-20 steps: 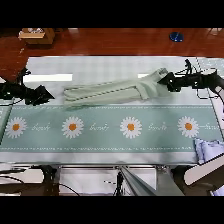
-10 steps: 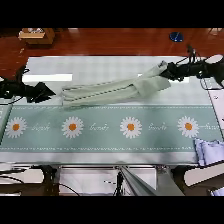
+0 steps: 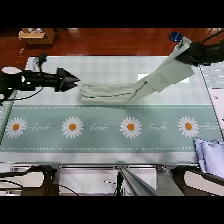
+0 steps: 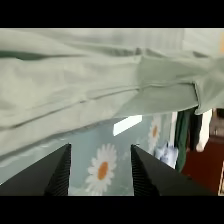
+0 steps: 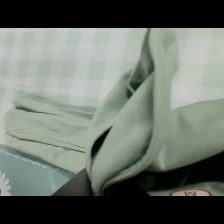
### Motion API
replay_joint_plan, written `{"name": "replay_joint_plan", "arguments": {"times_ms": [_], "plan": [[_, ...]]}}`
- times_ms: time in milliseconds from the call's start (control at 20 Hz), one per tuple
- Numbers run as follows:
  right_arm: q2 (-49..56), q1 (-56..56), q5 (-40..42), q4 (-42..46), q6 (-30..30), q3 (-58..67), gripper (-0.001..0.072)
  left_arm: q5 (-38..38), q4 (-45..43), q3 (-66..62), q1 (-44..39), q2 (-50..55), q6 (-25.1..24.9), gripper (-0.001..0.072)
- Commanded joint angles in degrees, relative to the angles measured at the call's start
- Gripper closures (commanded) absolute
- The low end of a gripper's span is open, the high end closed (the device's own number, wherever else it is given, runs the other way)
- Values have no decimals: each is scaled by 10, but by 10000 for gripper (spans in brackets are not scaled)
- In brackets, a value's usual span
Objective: Fold the shirts.
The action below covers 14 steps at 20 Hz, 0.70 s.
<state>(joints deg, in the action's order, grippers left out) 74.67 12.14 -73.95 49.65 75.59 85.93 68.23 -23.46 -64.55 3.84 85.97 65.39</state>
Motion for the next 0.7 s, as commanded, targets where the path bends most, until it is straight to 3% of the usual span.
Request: {"name": "replay_joint_plan", "arguments": {"times_ms": [0, 100, 150, 200, 300, 500, 650], "plan": [[-68, -1, -48, 46, 48, 1, 682, -63, 30, 0, -123, 0, -19, 242], [-87, -2, -70, 61, 66, 1, 682, -134, 32, 0, -197, 2, -19, 243], [-93, -7, -80, 71, 73, 1, 682, -168, 32, 0, -229, 3, -19, 278], [-97, -17, -90, 85, 83, 1, 682, -200, 33, 0, -262, 6, -19, 372], [-96, -45, -102, 119, 98, 1, 682, -238, 48, 0, -314, 20, -19, 385], [-96, -101, -101, 181, 130, 1, 682, -250, 114, 0, -360, 68, -22, 381], [-96, -113, -102, 188, 142, 1, 682, -237, 176, 0, -362, 96, -68, 381]]}}
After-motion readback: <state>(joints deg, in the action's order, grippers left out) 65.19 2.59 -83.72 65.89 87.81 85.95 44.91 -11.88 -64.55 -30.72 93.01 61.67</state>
